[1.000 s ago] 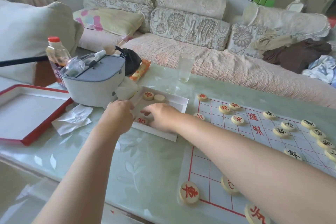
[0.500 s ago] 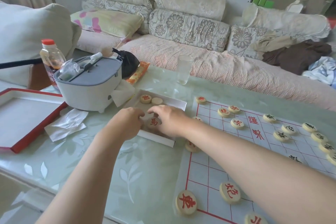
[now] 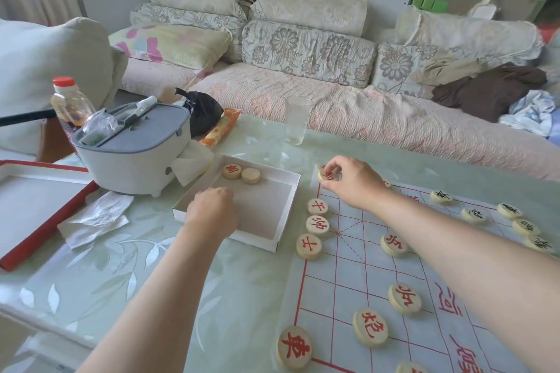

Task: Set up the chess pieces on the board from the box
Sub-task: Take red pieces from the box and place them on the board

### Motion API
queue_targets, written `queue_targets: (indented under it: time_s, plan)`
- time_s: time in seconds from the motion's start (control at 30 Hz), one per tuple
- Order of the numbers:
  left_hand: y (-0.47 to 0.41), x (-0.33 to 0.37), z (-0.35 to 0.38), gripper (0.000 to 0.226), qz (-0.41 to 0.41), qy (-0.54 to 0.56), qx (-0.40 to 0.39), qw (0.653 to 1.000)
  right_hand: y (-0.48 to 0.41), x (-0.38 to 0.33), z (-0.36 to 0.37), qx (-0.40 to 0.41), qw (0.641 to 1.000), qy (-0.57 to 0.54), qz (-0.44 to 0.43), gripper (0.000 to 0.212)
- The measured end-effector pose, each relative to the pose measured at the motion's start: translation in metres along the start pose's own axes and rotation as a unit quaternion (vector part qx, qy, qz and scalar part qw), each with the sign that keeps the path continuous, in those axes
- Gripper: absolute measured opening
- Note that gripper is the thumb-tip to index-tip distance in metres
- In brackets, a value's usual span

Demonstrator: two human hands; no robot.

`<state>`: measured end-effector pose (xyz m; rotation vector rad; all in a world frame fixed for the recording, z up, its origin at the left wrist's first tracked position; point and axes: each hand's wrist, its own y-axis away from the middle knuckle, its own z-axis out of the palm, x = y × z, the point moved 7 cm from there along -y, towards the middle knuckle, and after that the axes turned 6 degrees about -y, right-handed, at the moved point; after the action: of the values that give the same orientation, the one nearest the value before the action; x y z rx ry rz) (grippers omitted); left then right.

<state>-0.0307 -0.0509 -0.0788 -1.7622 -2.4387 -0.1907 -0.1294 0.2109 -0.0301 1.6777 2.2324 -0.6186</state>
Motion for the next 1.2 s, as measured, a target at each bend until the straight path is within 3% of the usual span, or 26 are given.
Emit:
queue_targets:
  time_s: [0.13, 0.23, 0.57, 0.9, 1.0, 1.2]
  plan:
    - [-0.001, 0.016, -0.005, 0.038, 0.009, 0.022, 0.007, 1.0, -0.008, 0.022, 0.001, 0.0, 1.0, 0.004, 0.027, 0.026]
    - [0.0, 0.029, -0.012, 0.038, 0.017, 0.126, 0.025, 0.992, -0.013, 0.032, 0.007, -0.002, 0.999, 0.024, 0.046, 0.029]
    - [0.003, 0.047, -0.014, 0.03, 0.001, 0.405, -0.015, 0.914, -0.033, 0.033, 0.028, 0.032, 0.996, 0.033, 0.071, 0.033]
    - [0.003, 0.055, -0.012, 0.038, 0.013, 0.489, -0.05, 0.871, -0.034, 0.031, 0.04, 0.021, 0.996, 0.051, 0.067, 0.024]
    - [0.003, 0.057, -0.009, 0.036, 0.002, 0.512, -0.053, 0.858, -0.029, 0.022, 0.034, 0.032, 0.999, -0.009, 0.029, 0.022]
    - [0.01, 0.069, -0.01, 0.034, -0.018, 0.562, -0.069, 0.824, -0.001, -0.031, 0.026, -0.072, 0.972, -0.208, -0.082, 0.029]
